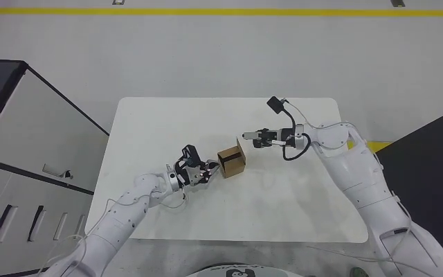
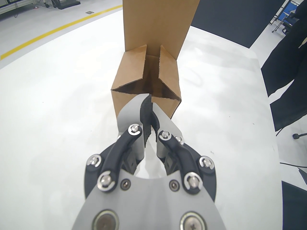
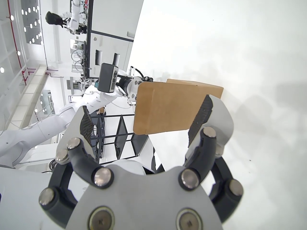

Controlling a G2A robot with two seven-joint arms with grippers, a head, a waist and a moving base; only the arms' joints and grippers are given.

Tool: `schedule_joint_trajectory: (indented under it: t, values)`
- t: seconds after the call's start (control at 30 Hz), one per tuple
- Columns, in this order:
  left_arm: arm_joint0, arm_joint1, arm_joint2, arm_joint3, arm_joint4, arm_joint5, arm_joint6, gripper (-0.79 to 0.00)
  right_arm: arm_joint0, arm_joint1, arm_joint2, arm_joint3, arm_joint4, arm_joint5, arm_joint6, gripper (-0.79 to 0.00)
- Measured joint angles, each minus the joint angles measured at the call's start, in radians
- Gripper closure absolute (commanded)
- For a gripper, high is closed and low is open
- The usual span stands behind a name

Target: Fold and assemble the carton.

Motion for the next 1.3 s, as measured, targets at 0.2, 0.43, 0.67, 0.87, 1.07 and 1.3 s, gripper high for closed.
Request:
schedule_joint_trajectory:
  t: [0.2, 0.43, 0.67, 0.87, 1.07, 1.3]
  values:
    - [0.000, -0.002, 0.001, -0.005, -0.006, 0.003, -0.012, 0.000, 0.008, -0.001, -0.011, 0.007, 0.006, 0.012, 0.009, -0.785]
    - [-0.002, -0.003, 0.000, -0.006, -0.009, 0.004, -0.017, 0.000, 0.015, -0.003, -0.018, 0.014, 0.017, 0.012, 0.021, -0.785]
    - [-0.002, -0.003, 0.000, -0.006, -0.008, 0.004, -0.016, 0.000, 0.007, -0.001, -0.020, -0.003, -0.016, 0.009, -0.002, -0.785]
    - [-0.002, -0.003, 0.000, -0.006, -0.008, 0.004, -0.016, 0.000, -0.003, 0.019, 0.027, -0.047, -0.059, 0.005, 0.031, -0.785]
    - [-0.002, -0.003, 0.000, -0.006, -0.008, 0.004, -0.016, 0.000, -0.003, 0.028, 0.039, -0.042, -0.073, 0.016, 0.066, -0.499]
    - [-0.002, -0.003, 0.000, -0.006, -0.008, 0.004, -0.016, 0.000, 0.045, 0.011, -0.041, -0.017, -0.136, 0.030, 0.045, -0.351]
